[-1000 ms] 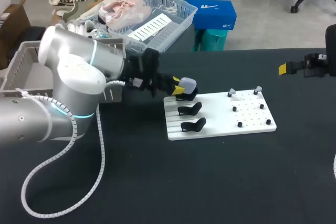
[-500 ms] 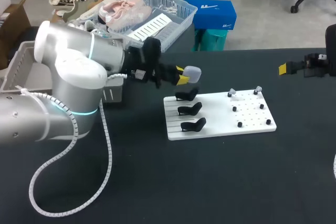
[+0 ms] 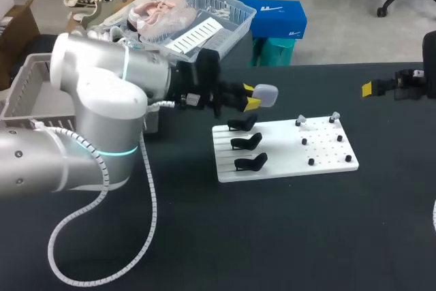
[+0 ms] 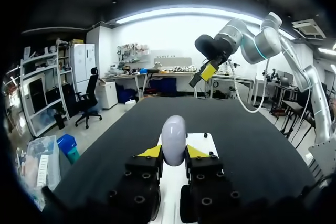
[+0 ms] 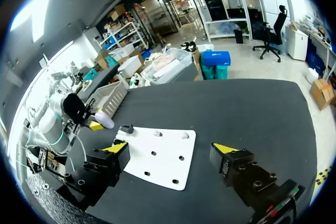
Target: Pick up each earbud case from the left stands, insert the matching earbuds, close the lid, and place the case in the box.
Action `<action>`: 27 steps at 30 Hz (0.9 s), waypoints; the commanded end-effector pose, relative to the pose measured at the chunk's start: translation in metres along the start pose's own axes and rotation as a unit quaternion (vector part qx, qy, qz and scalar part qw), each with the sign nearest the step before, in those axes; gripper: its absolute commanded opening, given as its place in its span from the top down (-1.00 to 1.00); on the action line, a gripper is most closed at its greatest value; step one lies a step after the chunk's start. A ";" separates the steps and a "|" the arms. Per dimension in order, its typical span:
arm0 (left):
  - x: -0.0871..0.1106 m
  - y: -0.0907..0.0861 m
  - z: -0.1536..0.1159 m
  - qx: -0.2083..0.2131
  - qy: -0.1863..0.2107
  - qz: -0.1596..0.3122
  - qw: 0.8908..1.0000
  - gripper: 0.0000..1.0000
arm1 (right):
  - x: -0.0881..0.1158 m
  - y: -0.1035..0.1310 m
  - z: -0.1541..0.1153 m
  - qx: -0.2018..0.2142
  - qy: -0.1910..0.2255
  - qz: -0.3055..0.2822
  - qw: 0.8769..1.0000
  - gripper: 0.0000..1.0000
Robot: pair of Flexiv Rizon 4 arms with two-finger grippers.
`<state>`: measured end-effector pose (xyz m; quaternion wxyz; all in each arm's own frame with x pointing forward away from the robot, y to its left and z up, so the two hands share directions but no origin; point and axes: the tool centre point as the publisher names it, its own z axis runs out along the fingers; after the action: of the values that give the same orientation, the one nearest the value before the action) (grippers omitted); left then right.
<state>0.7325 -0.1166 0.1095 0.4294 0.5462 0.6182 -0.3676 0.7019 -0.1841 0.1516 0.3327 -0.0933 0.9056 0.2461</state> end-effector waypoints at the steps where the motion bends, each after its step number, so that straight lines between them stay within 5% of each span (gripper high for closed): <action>1: 0.000 0.001 0.011 0.008 -0.033 0.018 0.999 1.00 | 0.003 0.012 0.002 -0.010 -0.001 -0.010 1.000 -1.00; 27: -0.011 0.002 0.010 0.014 -0.037 0.057 0.998 1.00 | 0.005 0.121 0.088 -0.068 0.124 -0.135 0.981 -1.00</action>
<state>0.7402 -0.1291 0.1180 0.4605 0.5753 0.5626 -0.3747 0.6916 -0.0449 0.1426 0.2526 -0.2611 0.9001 0.2403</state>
